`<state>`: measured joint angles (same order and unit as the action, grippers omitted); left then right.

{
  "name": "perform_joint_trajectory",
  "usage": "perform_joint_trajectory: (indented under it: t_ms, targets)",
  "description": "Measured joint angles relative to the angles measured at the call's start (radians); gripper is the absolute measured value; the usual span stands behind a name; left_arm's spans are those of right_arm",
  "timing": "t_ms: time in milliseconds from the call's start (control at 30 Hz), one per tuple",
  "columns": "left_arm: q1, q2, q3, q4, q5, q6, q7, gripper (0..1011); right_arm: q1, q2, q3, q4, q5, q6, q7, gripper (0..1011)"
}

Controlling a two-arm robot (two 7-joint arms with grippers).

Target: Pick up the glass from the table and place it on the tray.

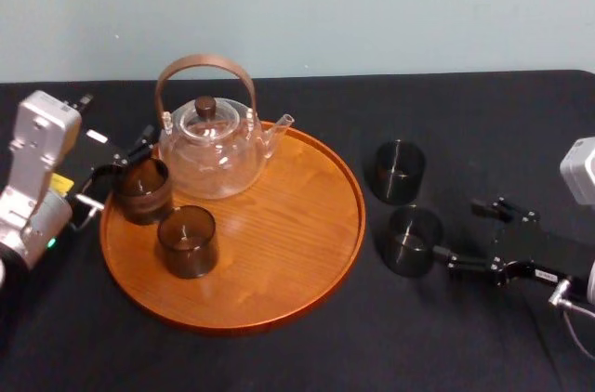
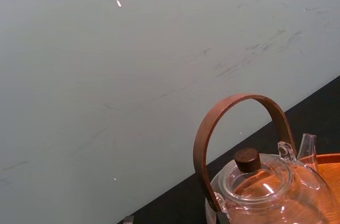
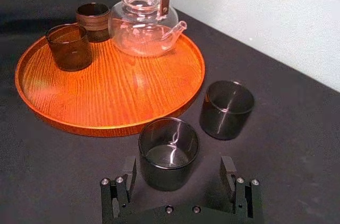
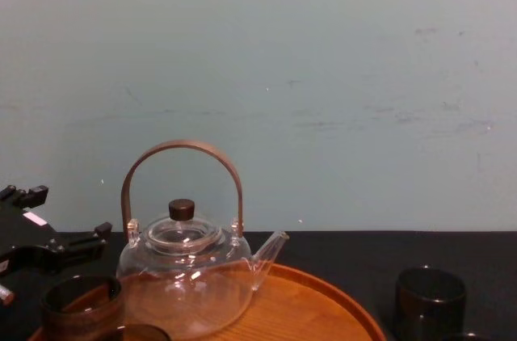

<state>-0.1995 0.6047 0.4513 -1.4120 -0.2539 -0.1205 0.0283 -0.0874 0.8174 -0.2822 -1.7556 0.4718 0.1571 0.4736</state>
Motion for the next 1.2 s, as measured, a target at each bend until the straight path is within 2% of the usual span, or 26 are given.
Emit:
perform_joint_trajectory:
  t_ms: [200, 567, 1200]
  targets:
    - [0.0, 0.0, 0.0, 0.0, 0.0, 0.0, 0.0, 1001, 0.017, -0.019, -0.011, 0.019, -0.006, 0.018, 0.016, 1002]
    - [0.0, 0.0, 0.0, 0.0, 0.0, 0.0, 0.0, 1001, 0.079, -0.055, -0.057, 0.073, -0.03, 0.052, 0.042, 1002]
    - [0.0, 0.0, 0.0, 0.0, 0.0, 0.0, 0.0, 1001, 0.169, -0.109, -0.116, 0.143, -0.069, 0.094, 0.045, 1002]
